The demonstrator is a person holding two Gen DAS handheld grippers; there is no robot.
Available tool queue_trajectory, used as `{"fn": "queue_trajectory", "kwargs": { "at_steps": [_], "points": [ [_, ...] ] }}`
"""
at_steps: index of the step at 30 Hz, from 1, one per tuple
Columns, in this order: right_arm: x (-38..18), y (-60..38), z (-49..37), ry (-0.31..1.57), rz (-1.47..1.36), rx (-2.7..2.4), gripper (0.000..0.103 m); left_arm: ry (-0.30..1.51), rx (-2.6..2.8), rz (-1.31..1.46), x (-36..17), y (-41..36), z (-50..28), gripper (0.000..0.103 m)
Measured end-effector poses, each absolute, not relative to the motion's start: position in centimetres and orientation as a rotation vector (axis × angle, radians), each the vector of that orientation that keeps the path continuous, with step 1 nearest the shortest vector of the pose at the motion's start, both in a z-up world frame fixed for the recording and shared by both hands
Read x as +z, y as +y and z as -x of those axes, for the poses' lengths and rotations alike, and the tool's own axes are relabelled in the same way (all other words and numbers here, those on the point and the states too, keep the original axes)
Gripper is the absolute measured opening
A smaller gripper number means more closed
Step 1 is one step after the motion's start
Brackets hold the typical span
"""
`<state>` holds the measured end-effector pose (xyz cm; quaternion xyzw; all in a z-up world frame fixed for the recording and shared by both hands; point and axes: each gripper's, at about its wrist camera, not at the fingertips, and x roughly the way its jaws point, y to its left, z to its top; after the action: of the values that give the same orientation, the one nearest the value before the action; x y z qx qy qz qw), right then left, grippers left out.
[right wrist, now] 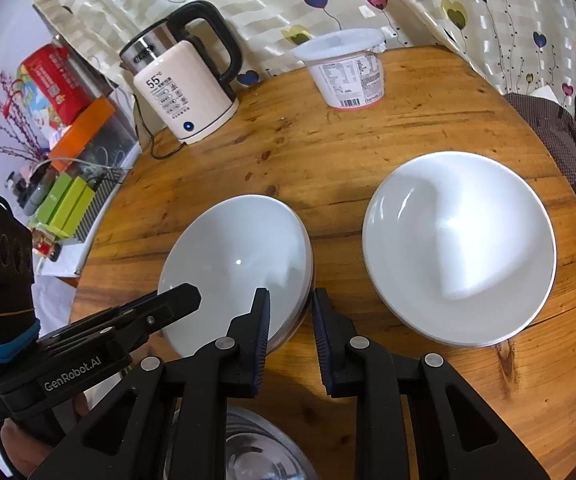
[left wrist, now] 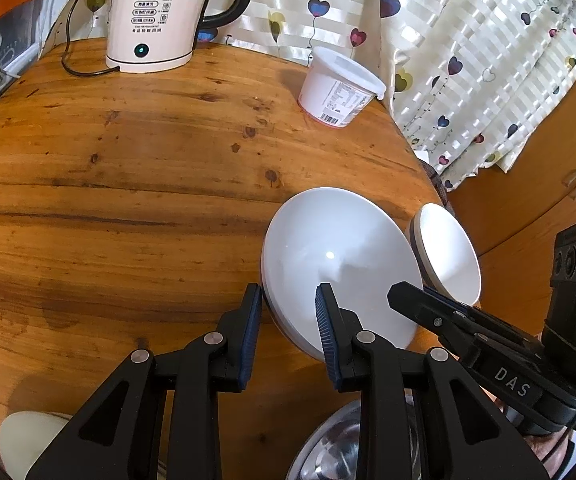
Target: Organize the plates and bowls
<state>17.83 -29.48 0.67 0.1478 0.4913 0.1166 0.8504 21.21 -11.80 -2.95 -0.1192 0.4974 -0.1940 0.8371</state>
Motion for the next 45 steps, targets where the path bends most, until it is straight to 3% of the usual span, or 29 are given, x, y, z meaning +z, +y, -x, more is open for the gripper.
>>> {"fn": "queue_trajectory", "kwargs": {
  "at_steps": [27, 45],
  "points": [
    [6.0, -28.4, -12.2, 0.948, -0.276, 0.253, 0.021, 0.964, -0.44, 0.221, 1.8, -10.4, -15.0, 0.029],
    [6.3, -28.3, -6.5, 0.955, -0.276, 0.244, 0.021, 0.997, -0.463, 0.188, 1.4, -10.5, -9.6, 0.029]
  ]
}}
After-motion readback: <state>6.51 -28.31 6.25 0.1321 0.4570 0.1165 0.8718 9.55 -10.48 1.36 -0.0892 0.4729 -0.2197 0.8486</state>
